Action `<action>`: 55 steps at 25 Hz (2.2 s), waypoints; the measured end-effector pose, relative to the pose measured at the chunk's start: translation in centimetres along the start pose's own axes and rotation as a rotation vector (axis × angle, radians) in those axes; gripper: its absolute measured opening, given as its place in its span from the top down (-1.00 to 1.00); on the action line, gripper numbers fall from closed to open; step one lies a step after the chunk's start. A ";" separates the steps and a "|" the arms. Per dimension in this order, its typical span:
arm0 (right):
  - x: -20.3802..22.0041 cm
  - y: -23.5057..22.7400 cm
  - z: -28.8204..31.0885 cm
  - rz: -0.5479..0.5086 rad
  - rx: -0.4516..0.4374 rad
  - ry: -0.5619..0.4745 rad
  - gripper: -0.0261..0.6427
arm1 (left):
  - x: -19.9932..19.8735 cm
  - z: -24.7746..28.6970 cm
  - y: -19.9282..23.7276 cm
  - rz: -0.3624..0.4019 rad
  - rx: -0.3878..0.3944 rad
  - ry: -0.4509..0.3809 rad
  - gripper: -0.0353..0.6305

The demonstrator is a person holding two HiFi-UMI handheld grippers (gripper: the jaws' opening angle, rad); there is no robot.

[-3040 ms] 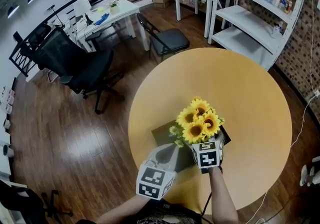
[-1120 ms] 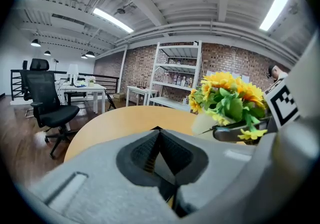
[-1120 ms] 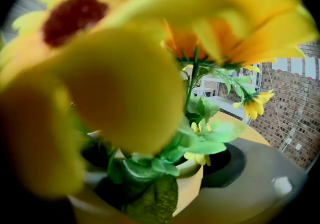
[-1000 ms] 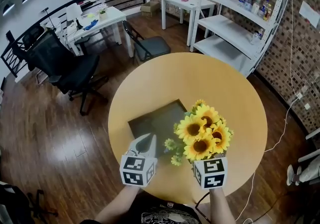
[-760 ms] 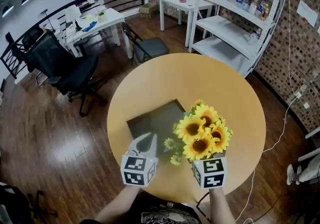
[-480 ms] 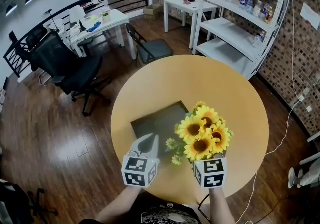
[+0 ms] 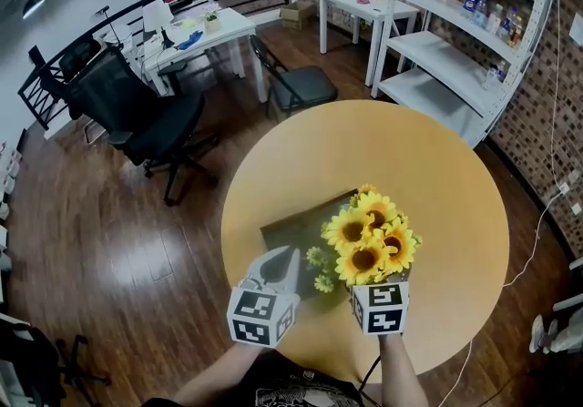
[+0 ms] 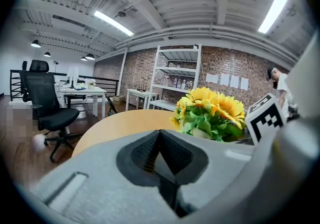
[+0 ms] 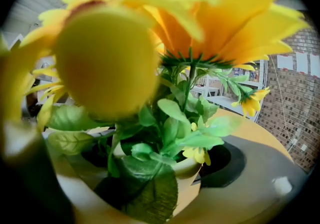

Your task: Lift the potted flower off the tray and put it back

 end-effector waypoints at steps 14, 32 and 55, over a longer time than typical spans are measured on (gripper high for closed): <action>1.9 2.3 10.8 -0.015 0.013 0.075 -0.58 | 0.4 2.0 5.2 0.026 0.039 0.048 0.88; 3.8 1.6 15.5 -0.010 0.016 0.141 -0.59 | 1.1 3.1 5.8 0.044 0.071 0.076 0.88; 3.9 0.8 3.1 0.010 -0.031 0.094 -0.21 | 2.8 -0.4 -2.3 -0.009 0.025 0.046 0.88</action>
Point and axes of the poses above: the fingertips, and each gripper's own axes: z forward along the fingers, y to its left, x out of its underside, the point moved 3 cm from there along -z, backward along the fingers, and after that the axes turned 3 degrees about z, right-handed, at the moved point
